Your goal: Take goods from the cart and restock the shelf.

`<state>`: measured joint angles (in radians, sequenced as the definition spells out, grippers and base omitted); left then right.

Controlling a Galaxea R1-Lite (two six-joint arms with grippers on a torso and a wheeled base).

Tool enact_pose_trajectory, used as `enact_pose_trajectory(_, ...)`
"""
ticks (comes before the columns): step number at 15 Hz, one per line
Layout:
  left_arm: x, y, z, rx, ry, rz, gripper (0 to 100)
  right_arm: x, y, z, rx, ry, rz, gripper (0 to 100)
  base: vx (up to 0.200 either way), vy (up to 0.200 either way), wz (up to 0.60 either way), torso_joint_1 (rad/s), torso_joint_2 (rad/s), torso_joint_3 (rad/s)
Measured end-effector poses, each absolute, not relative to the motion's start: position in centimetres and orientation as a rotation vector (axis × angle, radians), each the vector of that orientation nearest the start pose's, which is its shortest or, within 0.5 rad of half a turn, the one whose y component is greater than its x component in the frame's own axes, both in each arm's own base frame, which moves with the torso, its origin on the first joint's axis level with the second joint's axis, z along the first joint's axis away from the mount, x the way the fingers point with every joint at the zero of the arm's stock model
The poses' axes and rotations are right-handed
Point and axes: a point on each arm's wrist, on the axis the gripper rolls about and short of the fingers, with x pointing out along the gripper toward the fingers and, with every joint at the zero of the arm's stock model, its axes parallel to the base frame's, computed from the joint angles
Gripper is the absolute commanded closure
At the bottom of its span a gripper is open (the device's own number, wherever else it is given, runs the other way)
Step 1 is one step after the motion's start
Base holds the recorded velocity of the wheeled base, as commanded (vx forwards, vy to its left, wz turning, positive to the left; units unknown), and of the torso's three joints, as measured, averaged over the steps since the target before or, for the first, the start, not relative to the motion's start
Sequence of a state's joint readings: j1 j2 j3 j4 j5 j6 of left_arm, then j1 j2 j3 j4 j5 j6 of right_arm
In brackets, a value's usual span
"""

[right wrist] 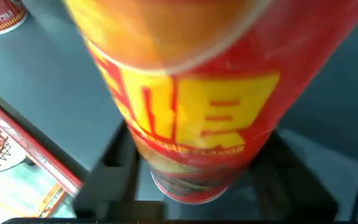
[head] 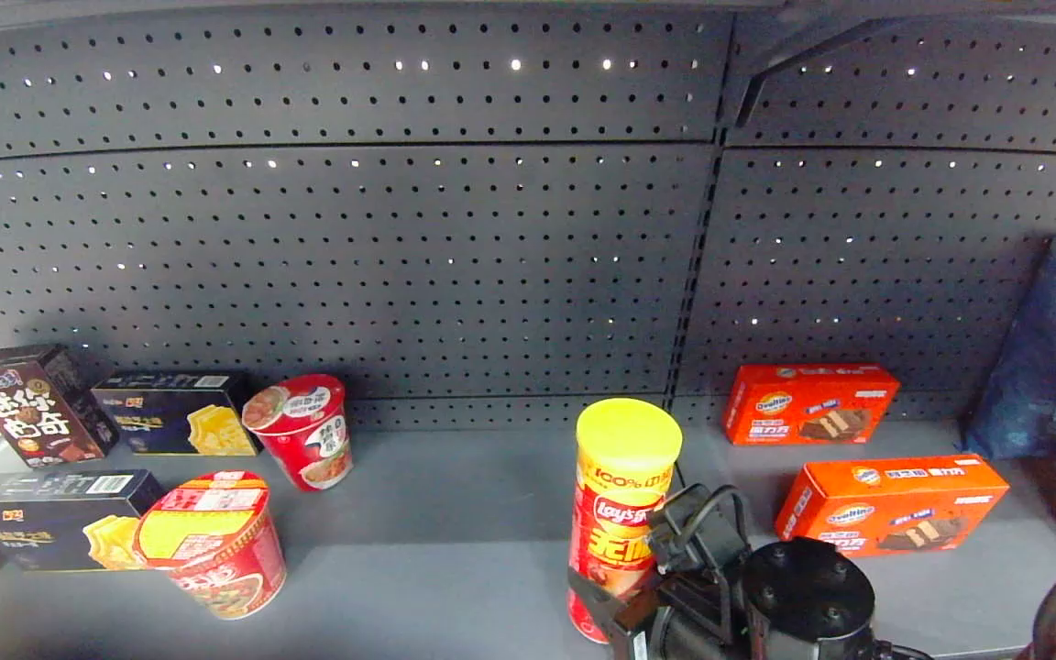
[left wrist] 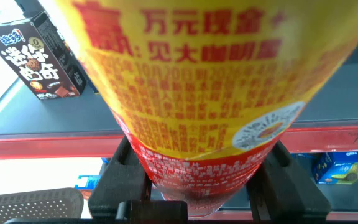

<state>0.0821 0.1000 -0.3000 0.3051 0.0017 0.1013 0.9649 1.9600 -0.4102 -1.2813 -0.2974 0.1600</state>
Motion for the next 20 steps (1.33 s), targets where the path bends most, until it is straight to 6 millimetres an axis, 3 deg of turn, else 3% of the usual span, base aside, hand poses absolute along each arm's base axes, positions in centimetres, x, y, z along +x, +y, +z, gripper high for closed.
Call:
enact_pose_trajectory(5,-3.9,-0.3,12.6,0.096,0.115,0.078,100,16.4,22.8,7.5,-0.022,0.282,0.632,0,0.000,0.000,0.00,0.000,0.00,0.000)
enact_pose_trajectory(14,-3.9,-0.3,12.5,0.096,0.115,0.081,100,11.4,15.2,9.7,-0.055,0.255,0.620,0,0.000,0.000,0.00,0.000,0.00,0.000)
enact_pose_trajectory(17,-3.9,-0.3,12.6,0.099,0.112,0.080,100,11.3,13.2,10.5,-0.081,0.209,0.573,0,0.000,0.000,0.00,0.000,0.00,0.000)
enact_pose_trajectory(20,-3.9,-0.3,12.6,0.099,0.111,0.079,100,12.3,12.9,10.6,-0.132,0.235,0.511,0,0.000,0.000,0.00,0.000,0.00,0.000)
